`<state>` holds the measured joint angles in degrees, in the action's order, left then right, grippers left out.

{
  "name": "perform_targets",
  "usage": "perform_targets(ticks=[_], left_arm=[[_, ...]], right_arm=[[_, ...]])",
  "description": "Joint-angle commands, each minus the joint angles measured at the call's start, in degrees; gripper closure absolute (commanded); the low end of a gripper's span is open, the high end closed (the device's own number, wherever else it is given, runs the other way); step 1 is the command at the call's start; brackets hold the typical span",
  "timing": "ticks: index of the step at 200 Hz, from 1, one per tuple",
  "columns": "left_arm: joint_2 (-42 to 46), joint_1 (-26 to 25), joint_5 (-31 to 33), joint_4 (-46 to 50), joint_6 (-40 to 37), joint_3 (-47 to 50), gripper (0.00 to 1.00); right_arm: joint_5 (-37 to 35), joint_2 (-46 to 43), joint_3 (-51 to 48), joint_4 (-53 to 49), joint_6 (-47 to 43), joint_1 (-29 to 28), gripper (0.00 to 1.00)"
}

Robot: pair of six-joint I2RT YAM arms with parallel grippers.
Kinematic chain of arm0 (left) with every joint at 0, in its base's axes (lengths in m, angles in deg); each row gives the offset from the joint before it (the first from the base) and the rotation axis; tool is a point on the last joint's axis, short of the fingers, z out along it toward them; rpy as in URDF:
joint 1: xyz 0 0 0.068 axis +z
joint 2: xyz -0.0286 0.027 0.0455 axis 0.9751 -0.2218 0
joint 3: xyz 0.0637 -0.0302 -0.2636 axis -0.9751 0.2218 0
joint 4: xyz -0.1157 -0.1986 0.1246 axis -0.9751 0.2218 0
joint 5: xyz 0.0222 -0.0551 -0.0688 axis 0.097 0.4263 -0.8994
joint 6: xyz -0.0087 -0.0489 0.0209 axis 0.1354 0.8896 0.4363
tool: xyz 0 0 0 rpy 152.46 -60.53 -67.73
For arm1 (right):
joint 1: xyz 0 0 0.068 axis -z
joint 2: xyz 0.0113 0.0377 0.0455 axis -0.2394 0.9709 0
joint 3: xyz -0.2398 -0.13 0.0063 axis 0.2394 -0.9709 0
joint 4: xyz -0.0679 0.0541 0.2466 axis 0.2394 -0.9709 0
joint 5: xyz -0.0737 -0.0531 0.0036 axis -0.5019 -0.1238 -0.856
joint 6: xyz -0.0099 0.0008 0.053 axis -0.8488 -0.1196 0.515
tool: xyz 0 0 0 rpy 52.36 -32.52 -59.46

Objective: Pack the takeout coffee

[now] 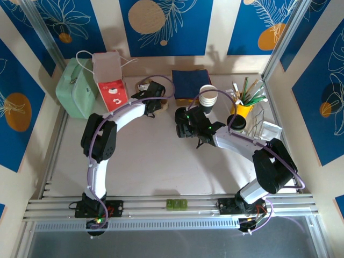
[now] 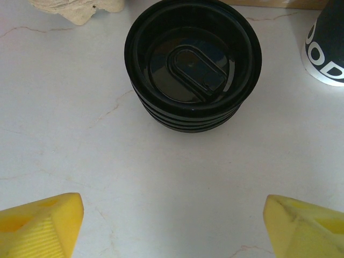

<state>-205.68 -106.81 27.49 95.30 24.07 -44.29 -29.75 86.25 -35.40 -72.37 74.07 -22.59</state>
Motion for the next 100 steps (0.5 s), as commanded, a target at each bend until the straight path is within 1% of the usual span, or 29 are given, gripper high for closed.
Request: perform_targets(ticks=[1,43,100], left_arm=[[-0.6,0.6,1.3,1.5,0.1,-1.6,0.58],[-1.3,0.6,1.0,1.4,0.0,-2.1,0.69],[-2.3,0.7,0.7,2.0,-0.5,-3.4,0.71]], right_arm=[[-1.2,0.6,1.7,-0.7,-0.6,-0.5,0.12],[-1.5,0.9,1.9,-0.9,-0.7,-0.6,0.13],[-1.7,1.4,2.3,-1.2,-0.8,-0.7,0.13]])
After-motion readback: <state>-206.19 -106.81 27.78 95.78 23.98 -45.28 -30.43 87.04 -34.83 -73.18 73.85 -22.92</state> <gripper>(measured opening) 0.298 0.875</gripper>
